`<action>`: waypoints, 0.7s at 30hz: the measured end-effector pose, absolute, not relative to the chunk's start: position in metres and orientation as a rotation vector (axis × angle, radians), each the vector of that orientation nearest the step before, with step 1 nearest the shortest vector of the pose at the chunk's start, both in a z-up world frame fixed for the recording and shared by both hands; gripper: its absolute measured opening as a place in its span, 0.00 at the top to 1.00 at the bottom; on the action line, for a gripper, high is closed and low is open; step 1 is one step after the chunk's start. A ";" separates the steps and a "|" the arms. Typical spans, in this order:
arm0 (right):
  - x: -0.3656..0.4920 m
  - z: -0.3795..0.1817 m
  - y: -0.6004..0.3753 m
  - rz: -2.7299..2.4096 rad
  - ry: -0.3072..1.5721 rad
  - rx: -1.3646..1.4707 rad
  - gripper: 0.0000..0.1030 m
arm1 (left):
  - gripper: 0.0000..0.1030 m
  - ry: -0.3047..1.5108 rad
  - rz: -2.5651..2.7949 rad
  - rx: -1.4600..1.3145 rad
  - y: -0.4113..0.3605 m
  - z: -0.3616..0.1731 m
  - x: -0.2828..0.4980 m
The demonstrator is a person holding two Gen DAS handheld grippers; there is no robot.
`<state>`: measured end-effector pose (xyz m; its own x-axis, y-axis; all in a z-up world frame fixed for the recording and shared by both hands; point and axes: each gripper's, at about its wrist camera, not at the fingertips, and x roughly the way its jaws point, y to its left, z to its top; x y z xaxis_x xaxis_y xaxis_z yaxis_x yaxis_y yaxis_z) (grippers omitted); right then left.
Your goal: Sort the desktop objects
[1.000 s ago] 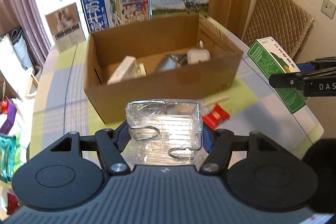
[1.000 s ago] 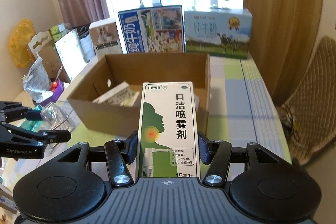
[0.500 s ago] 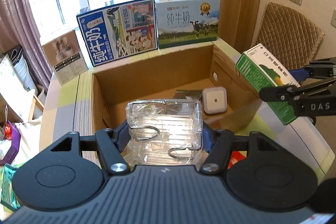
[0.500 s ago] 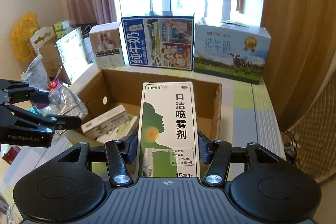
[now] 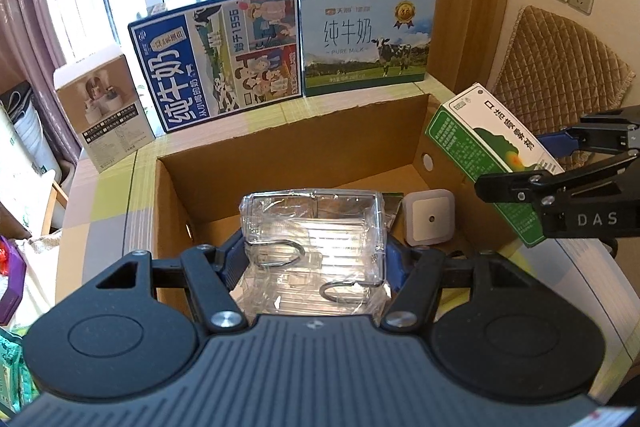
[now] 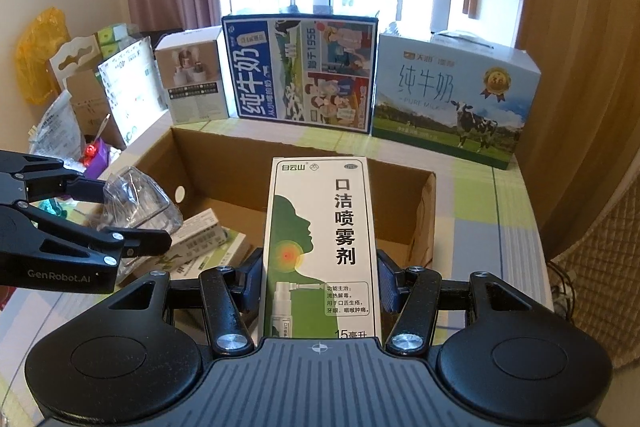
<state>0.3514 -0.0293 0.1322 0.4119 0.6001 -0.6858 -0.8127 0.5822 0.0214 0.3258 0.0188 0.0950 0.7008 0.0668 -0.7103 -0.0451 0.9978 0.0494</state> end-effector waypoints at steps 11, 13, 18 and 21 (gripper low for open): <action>0.367 0.108 -0.015 0.914 0.741 -0.350 0.49 | 0.40 0.825 0.060 -0.001 0.030 0.065 0.352; 0.369 0.105 -0.013 0.913 0.747 -0.350 0.49 | 0.40 0.832 0.058 -0.004 0.031 0.061 0.354; 0.371 0.099 -0.011 0.915 0.753 -0.353 0.49 | 0.40 0.840 0.058 -0.014 0.033 0.053 0.358; 0.373 0.097 -0.009 0.915 0.755 -0.351 0.49 | 0.40 0.841 0.064 -0.022 0.035 0.050 0.361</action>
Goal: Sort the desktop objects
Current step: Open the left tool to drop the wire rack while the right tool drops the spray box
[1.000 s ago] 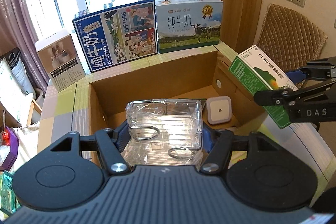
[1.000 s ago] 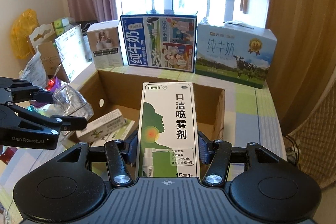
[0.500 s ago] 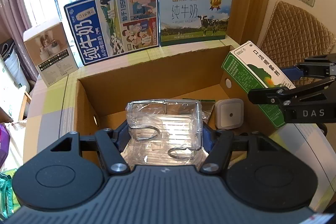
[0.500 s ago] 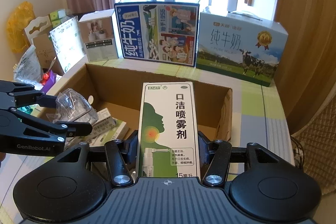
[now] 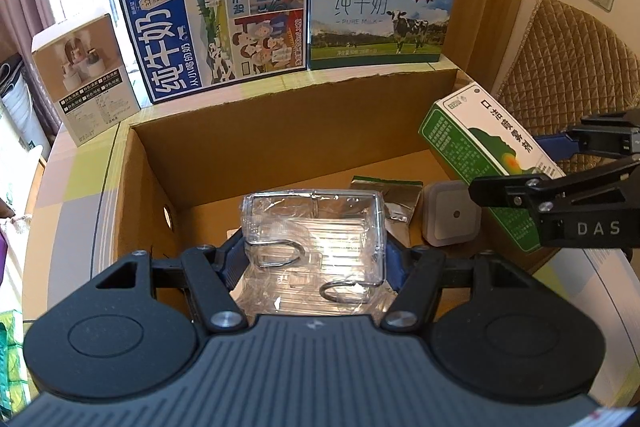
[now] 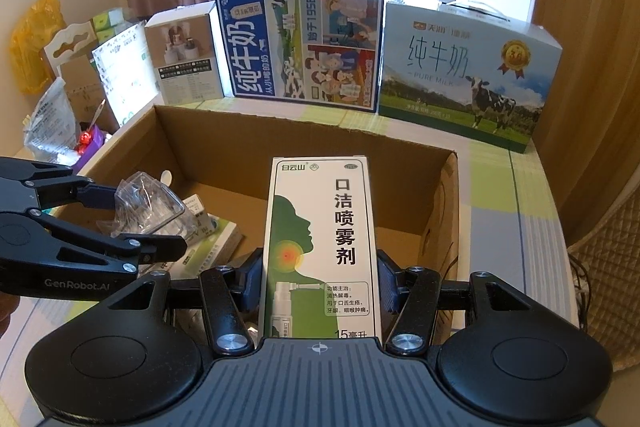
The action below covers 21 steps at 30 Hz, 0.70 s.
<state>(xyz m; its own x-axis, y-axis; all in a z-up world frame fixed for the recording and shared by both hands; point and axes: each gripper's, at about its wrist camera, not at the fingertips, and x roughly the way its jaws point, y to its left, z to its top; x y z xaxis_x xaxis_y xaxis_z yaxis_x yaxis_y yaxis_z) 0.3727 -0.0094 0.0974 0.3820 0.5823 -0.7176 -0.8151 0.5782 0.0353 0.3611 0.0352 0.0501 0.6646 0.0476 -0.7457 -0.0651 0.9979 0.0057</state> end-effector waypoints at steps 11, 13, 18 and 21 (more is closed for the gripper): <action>0.376 0.093 -0.008 0.915 0.764 -0.338 0.49 | 0.31 0.824 0.090 -0.042 0.043 0.050 0.363; 0.375 0.092 -0.008 0.916 0.768 -0.329 0.49 | 0.31 0.819 0.096 -0.039 0.044 0.051 0.360; 0.372 0.093 -0.005 0.926 0.772 -0.321 0.49 | 0.31 0.810 0.107 -0.045 0.047 0.053 0.352; 0.371 0.094 -0.003 0.931 0.772 -0.320 0.49 | 0.31 0.808 0.108 -0.047 0.047 0.053 0.350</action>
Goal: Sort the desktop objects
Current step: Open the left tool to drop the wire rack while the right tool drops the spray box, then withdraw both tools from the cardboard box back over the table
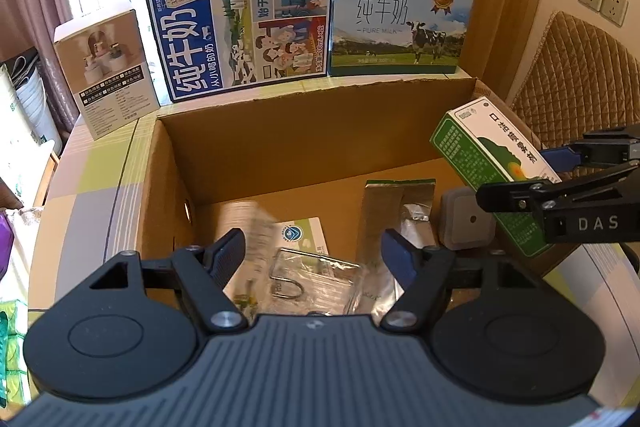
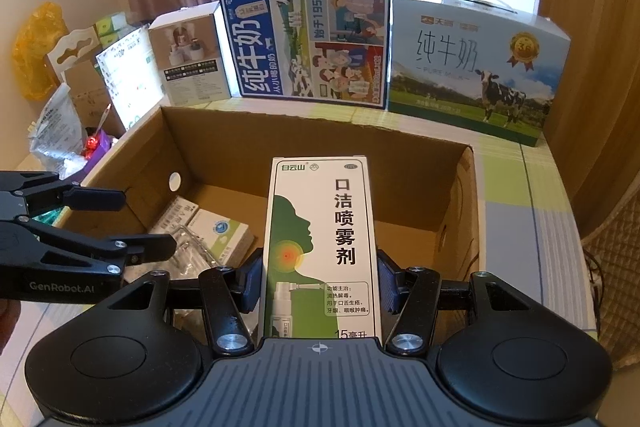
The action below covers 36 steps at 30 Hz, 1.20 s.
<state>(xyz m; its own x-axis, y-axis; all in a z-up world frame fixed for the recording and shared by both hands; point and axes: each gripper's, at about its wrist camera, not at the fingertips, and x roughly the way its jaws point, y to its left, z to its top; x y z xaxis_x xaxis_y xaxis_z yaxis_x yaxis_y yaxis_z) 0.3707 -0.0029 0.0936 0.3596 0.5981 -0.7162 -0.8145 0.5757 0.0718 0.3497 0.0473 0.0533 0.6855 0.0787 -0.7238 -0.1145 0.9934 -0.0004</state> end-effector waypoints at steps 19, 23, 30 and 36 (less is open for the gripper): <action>0.369 0.099 -0.010 0.931 0.747 -0.253 0.23 | 0.28 0.808 0.111 -0.048 0.046 0.053 0.342; 0.366 0.104 -0.021 0.922 0.750 -0.240 0.22 | 0.28 0.806 0.110 -0.049 0.045 0.055 0.338; 0.353 0.124 -0.047 0.909 0.732 -0.214 0.21 | 0.24 0.792 0.119 -0.056 0.042 0.066 0.322; 0.327 0.136 -0.078 0.901 0.731 -0.190 0.17 | 0.21 0.778 0.125 -0.067 0.034 0.079 0.298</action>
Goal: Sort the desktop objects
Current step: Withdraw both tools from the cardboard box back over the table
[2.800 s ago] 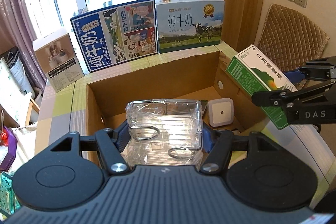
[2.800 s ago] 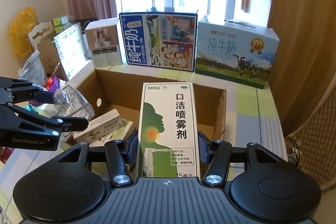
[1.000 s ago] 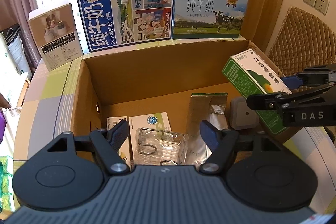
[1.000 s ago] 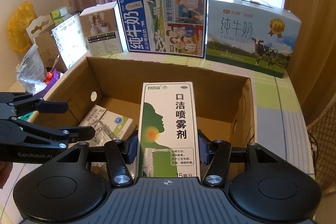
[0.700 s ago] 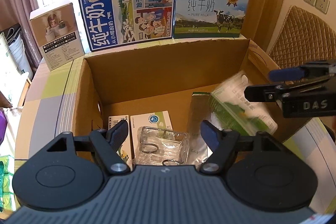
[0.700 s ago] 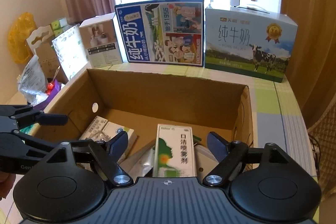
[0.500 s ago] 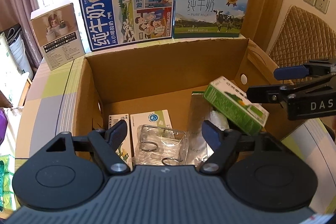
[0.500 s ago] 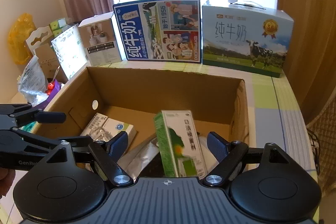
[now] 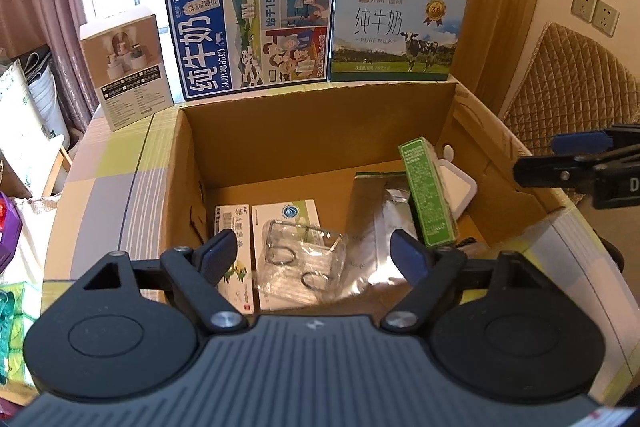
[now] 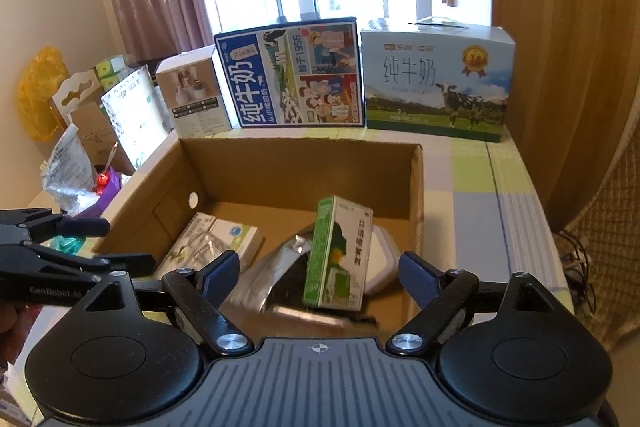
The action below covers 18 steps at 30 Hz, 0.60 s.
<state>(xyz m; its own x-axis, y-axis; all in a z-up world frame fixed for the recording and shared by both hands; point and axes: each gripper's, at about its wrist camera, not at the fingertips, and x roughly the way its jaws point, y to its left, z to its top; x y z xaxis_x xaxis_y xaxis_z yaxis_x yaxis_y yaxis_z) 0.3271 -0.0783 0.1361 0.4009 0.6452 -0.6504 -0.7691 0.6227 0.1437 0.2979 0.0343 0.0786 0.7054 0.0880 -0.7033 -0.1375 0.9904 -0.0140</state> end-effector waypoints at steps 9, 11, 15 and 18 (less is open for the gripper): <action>0.277 0.130 -0.134 0.880 0.805 -0.147 0.10 | 0.10 0.754 0.128 -0.085 0.014 0.096 0.241; 0.265 0.125 -0.145 0.879 0.829 -0.136 0.09 | 0.09 0.756 0.127 -0.089 0.008 0.097 0.227; 0.241 0.120 -0.166 0.881 0.861 -0.108 0.08 | 0.06 0.768 0.120 -0.097 -0.005 0.094 0.203; 0.228 0.115 -0.179 0.878 0.889 -0.078 0.07 | 0.05 0.784 0.107 -0.116 -0.015 0.091 0.184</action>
